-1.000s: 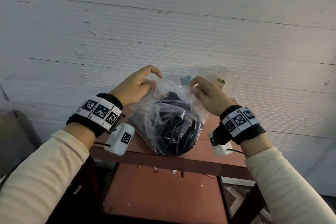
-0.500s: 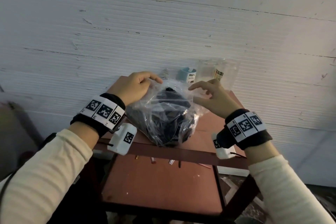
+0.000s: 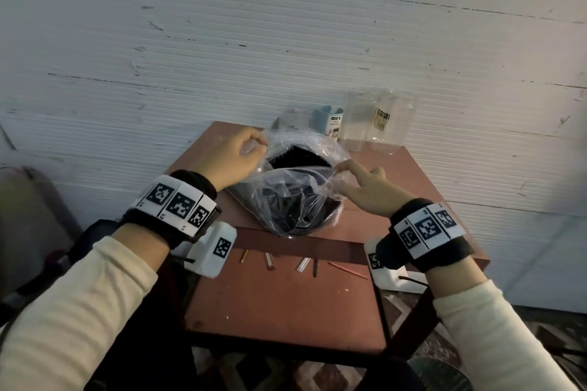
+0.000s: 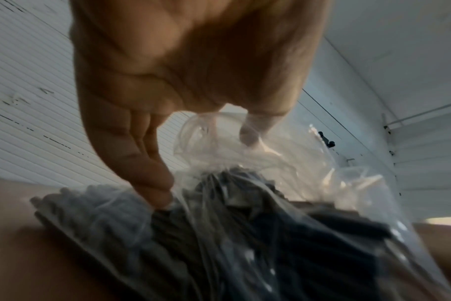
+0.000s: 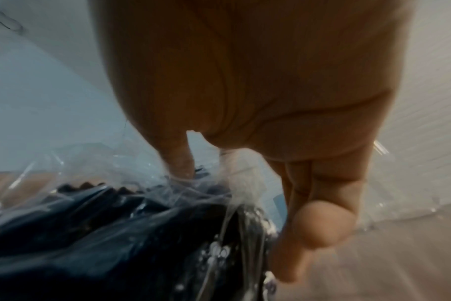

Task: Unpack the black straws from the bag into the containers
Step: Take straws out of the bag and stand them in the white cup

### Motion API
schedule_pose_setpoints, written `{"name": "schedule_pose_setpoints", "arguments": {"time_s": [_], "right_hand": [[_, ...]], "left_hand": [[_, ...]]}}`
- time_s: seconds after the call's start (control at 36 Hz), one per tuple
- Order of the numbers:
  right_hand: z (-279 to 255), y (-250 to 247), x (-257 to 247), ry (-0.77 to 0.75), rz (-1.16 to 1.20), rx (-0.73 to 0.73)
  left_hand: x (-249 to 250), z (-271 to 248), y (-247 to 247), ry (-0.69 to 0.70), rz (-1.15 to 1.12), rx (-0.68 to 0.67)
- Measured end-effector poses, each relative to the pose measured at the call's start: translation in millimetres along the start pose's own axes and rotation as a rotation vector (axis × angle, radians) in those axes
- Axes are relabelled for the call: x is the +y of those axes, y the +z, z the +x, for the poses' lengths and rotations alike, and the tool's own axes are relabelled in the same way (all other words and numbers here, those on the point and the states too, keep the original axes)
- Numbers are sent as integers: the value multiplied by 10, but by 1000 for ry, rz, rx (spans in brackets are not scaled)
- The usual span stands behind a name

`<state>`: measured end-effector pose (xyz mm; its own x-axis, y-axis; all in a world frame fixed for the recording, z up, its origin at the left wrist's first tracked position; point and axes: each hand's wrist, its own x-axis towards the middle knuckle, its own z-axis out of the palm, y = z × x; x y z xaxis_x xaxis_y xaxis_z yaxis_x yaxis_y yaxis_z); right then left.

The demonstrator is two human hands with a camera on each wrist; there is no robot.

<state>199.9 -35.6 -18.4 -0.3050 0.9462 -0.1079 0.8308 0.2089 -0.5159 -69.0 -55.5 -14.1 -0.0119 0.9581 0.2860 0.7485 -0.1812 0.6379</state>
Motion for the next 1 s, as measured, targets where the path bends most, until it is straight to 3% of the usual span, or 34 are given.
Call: {"name": "schedule_pose_setpoints", "arguments": {"time_s": [0.08, 0.25, 0.47, 0.67, 0.86, 1.0], "right_hand": [[-34, 65, -63, -55, 79, -85], [-78, 168, -168, -89, 228, -79], [-88, 108, -194, -299, 453, 62], [-100, -42, -196, -469, 470, 266], [-161, -126, -365, -461, 656, 207], [-119, -108, -298, -469, 719, 207]], "left_hand": [[61, -126, 62, -107, 80, -106], [26, -239, 140, -98, 30, -151], [-45, -160, 102, 39, -231, -38], [213, -50, -69, 100, -328, 140], [538, 20, -144, 154, -469, 132], [594, 10, -91, 77, -541, 170]]}}
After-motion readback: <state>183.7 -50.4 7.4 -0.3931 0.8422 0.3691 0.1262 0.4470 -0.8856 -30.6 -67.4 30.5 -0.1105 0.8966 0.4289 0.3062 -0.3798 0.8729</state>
